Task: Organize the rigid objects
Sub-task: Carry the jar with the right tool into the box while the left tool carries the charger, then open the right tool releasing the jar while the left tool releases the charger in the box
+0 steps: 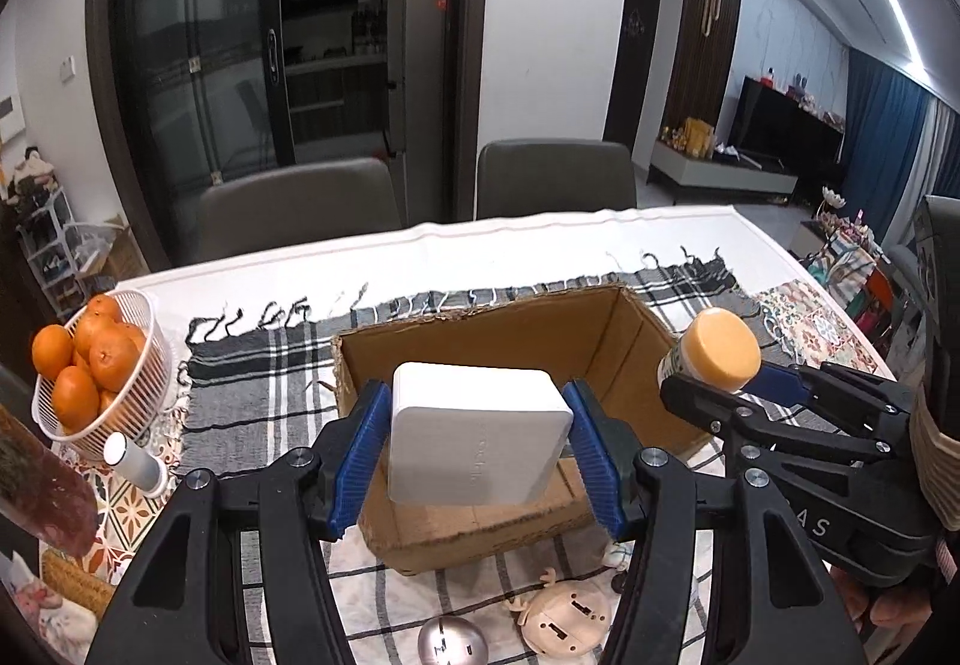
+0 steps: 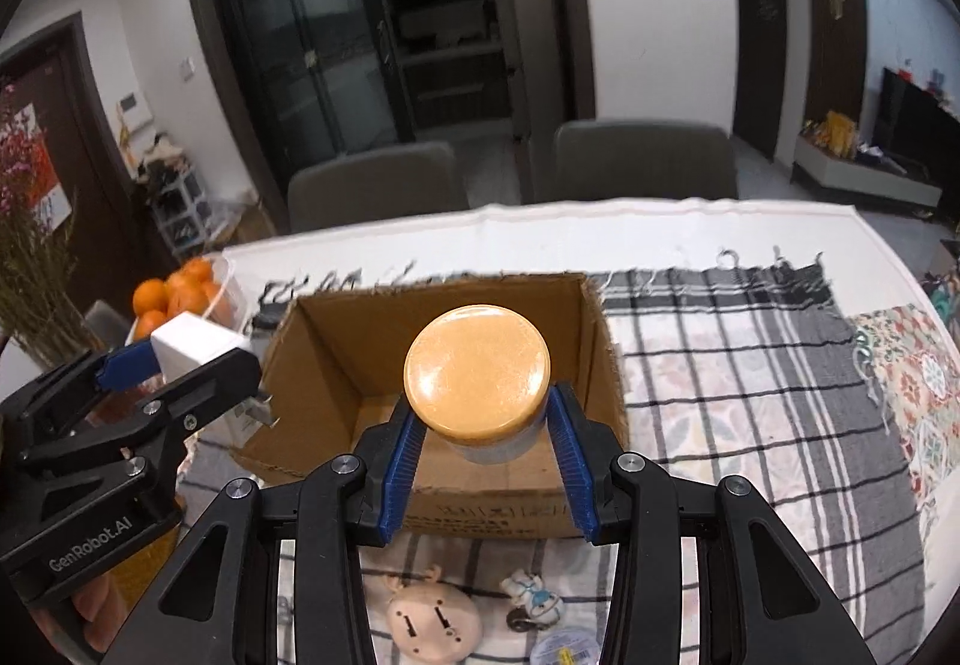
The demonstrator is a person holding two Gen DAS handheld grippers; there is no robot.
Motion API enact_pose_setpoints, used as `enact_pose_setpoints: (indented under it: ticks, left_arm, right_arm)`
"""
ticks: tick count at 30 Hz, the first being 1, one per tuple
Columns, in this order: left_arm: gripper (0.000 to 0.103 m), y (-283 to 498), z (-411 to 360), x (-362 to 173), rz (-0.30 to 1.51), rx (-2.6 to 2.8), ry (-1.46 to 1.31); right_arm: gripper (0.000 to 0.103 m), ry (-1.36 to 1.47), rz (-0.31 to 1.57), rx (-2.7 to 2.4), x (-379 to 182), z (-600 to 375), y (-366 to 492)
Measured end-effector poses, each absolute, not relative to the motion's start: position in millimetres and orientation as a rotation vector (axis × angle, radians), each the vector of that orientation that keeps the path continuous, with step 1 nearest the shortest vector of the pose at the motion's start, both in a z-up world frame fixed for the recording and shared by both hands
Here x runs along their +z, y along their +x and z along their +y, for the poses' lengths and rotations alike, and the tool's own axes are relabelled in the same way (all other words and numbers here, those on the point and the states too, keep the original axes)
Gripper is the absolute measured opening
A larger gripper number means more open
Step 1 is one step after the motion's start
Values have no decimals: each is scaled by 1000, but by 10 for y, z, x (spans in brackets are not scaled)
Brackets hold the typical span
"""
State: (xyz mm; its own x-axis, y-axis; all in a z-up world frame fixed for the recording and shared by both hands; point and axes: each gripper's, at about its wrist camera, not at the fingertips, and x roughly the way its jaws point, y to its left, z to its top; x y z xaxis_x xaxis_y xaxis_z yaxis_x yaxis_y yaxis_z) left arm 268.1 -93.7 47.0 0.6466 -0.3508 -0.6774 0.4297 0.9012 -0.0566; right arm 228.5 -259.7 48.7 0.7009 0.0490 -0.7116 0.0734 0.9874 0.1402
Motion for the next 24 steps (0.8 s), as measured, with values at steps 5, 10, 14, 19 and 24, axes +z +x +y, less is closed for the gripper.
enact_pose_setpoints:
  ticks: [5, 10, 14, 19, 24]
  left_arm:
    - [59, 2907, -1024, 388, 816, -438, 122]
    - [59, 3093, -1111, 265, 889, -426, 148]
    - [59, 3233, -1150, 158, 957, -413, 155]
    - [59, 3245, -1188, 118, 982, -413, 162]
    - [59, 3118, -1157, 172, 955, -401, 171]
  right_arm:
    - [43, 168, 897, 22, 345, -2656, 2557]
    - [43, 156, 977, 34, 207, -2695, 2761]
    - [43, 118, 1011, 16, 182, -2703, 2899]
    - [43, 105, 1033, -10, 172, -2761, 2944]
    - [43, 117, 1043, -4, 180, -2774, 2884]
